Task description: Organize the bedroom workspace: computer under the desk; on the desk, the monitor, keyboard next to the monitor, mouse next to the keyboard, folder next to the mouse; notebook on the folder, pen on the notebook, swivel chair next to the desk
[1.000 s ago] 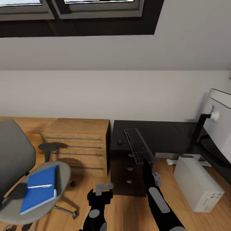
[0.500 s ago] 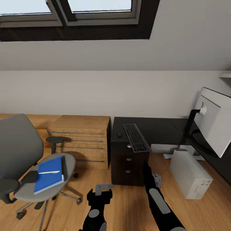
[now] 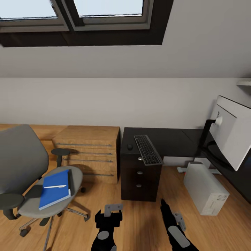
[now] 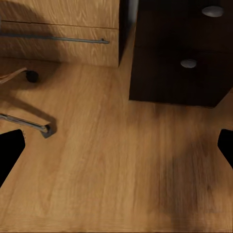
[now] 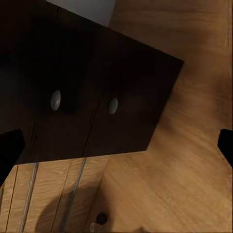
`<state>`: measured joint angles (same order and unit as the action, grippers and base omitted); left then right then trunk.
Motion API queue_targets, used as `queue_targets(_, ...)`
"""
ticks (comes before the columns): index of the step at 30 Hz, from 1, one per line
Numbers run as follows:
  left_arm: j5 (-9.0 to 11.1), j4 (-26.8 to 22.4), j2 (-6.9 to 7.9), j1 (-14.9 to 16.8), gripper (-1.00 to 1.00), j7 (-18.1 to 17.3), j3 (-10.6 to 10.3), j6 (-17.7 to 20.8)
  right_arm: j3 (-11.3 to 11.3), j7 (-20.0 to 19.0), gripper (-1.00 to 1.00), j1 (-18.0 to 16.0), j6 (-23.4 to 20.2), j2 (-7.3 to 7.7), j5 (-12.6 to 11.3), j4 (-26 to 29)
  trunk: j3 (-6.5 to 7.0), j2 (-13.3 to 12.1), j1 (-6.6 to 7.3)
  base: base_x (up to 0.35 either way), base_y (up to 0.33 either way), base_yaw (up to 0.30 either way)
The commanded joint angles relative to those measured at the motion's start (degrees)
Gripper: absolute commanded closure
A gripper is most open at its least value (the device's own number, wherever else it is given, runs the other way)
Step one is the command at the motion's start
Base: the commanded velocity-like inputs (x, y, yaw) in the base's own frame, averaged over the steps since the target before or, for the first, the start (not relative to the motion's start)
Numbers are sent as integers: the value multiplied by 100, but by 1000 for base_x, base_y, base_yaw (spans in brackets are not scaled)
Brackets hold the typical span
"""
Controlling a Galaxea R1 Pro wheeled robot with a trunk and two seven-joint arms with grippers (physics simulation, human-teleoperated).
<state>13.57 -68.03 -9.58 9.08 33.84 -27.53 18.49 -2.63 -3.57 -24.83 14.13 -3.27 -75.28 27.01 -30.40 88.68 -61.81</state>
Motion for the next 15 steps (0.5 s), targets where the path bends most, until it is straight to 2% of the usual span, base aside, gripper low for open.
queue_targets(1, 39, 70, 2, 5, -100, 42, -14, 20, -27, -29, -100, -5, 38, 22, -17, -76, 13, -38, 23, -3, 0, 0)
queue_targets(3, 44, 386, -2, 6, -100, 35, -15, 17, -23, -30, -100, -5, 42, 78, 62, -281, 49, -118, 67, -2, 0, 0)
queue_targets(5, 53, 1044, -21, 6, -100, 29, -15, 9, -29, -30, -100, -5, 66, 141, 131, -746, 85, -199, 111, 0, 0, 0)
queue_targets(11, 54, 1689, -42, 6, -100, 27, -8, 6, -41, -30, -100, -5, 122, 152, 268, -1241, 192, -439, 243, 0, 0, 0)
queue_targets(14, 127, 1970, -42, 6, -100, 29, 16, 6, -38, -29, -100, -5, 192, 156, 616, -1514, 192, -439, 243, 0, 0, 0)
queue_targets(15, 94, 2002, -17, -28, -100, 62, 2, -27, -70, 5, -100, 29, 225, 122, 585, -1546, 192, -439, 243, 0, 0, 0)
